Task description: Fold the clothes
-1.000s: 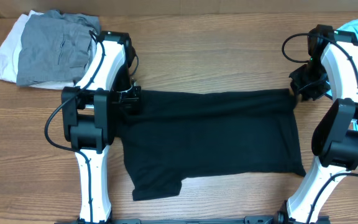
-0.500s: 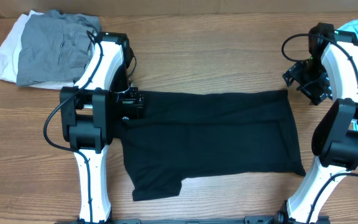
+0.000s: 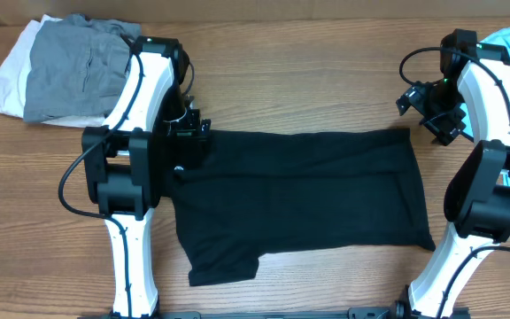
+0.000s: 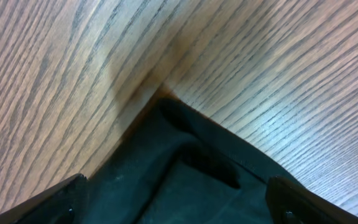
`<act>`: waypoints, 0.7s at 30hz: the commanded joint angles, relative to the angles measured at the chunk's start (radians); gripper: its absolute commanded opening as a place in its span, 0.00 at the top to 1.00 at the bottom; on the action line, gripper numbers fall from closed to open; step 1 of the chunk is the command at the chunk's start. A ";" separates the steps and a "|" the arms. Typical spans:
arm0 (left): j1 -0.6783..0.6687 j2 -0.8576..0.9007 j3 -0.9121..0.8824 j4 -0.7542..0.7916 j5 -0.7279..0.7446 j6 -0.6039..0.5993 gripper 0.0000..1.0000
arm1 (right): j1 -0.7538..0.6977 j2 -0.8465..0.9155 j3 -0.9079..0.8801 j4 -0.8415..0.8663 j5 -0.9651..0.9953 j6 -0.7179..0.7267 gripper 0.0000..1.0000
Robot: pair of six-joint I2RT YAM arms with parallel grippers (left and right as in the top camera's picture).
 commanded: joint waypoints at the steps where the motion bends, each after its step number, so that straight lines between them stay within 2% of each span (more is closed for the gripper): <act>1: 0.005 -0.034 0.019 0.018 0.018 0.020 0.09 | -0.001 -0.030 0.014 0.003 -0.005 -0.008 0.05; 4: 0.005 -0.033 0.019 0.023 0.023 0.020 0.20 | -0.001 -0.030 0.014 0.006 -0.005 -0.008 0.05; 9: 0.003 -0.033 0.017 0.003 0.065 0.020 0.21 | -0.001 -0.030 0.014 0.006 -0.005 -0.008 0.05; 15: 0.003 -0.033 -0.004 -0.036 0.092 0.019 0.29 | -0.001 -0.030 0.014 0.011 -0.005 -0.008 0.05; 19: 0.005 -0.033 -0.042 -0.058 0.053 -0.012 0.30 | -0.001 -0.030 0.014 0.011 -0.005 -0.008 0.05; 21: 0.011 -0.033 -0.062 -0.062 0.001 -0.043 0.34 | -0.001 -0.030 0.014 0.011 -0.005 -0.008 0.05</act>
